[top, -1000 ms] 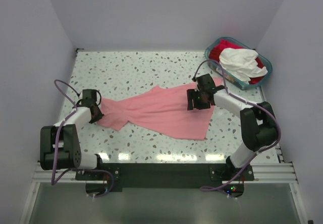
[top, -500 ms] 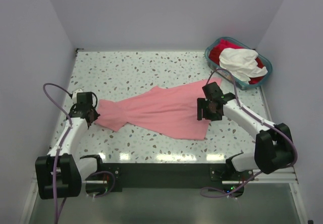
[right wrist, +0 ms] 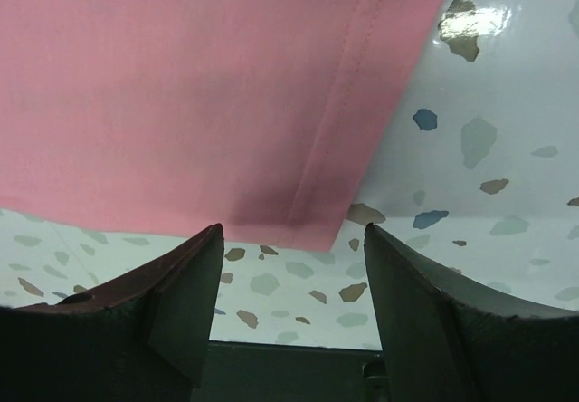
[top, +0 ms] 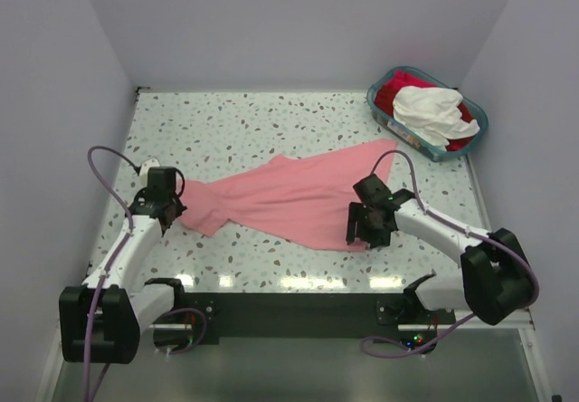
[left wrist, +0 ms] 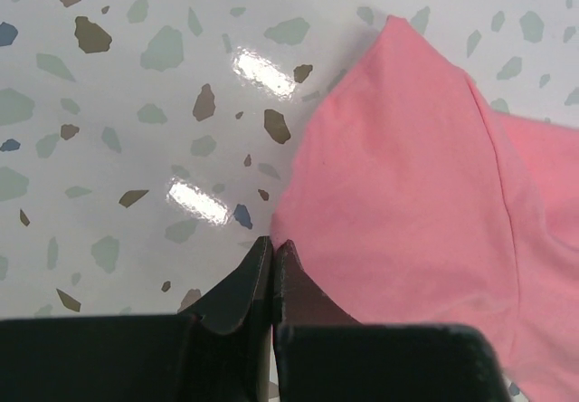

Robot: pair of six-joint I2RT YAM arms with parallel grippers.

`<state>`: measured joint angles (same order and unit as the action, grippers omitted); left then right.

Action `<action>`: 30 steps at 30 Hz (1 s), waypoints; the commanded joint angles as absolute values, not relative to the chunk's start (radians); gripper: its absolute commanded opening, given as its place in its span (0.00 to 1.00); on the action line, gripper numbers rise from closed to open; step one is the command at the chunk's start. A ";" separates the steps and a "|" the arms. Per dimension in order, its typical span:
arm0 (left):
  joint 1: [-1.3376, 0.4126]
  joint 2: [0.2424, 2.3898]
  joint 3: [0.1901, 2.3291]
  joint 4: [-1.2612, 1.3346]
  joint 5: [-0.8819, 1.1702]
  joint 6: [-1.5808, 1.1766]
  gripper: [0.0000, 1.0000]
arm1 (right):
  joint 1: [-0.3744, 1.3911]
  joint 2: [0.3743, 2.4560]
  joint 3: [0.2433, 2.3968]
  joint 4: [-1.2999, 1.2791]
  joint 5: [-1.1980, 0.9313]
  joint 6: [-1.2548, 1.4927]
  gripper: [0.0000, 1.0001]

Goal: Fold and stack the t-shirts
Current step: Flatten the tshirt out

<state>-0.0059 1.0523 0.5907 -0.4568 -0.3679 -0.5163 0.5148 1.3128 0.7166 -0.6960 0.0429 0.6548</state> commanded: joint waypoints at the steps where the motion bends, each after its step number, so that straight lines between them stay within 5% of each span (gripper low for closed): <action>1: -0.032 1.045 0.586 -0.437 -0.399 -0.537 0.00 | 0.525 1.304 0.686 -0.625 0.012 0.730 0.67; 5: -0.044 1.045 0.586 -0.434 -0.402 -0.535 0.00 | 0.551 1.338 0.664 -0.588 0.003 0.753 0.64; 8: -0.057 1.048 0.591 -0.433 -0.405 -0.532 0.00 | 0.564 1.364 0.681 -0.583 0.002 0.744 0.50; 10: -0.058 1.051 0.592 -0.433 -0.407 -0.532 0.00 | 0.563 1.359 0.737 -0.646 0.032 0.713 0.13; 12: -0.060 1.046 0.591 -0.433 -0.407 -0.532 0.00 | 0.563 1.342 0.794 -0.719 0.069 0.686 0.00; 19: -0.060 1.045 0.594 -0.433 -0.416 -0.532 0.00 | 0.529 1.435 1.123 -1.032 0.304 0.502 0.07; 25: -0.061 1.049 0.595 -0.426 -0.408 -0.525 0.00 | 0.483 1.529 1.270 -0.890 0.281 0.430 0.19; 30: -0.063 1.052 0.594 -0.422 -0.403 -0.523 0.00 | 0.477 1.591 1.293 -0.862 0.256 0.426 0.51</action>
<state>-0.0551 1.0538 0.5907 -0.4561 -0.3908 -0.5152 0.4778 1.6024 1.2755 -0.8806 0.2455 0.4622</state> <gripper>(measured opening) 0.028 0.441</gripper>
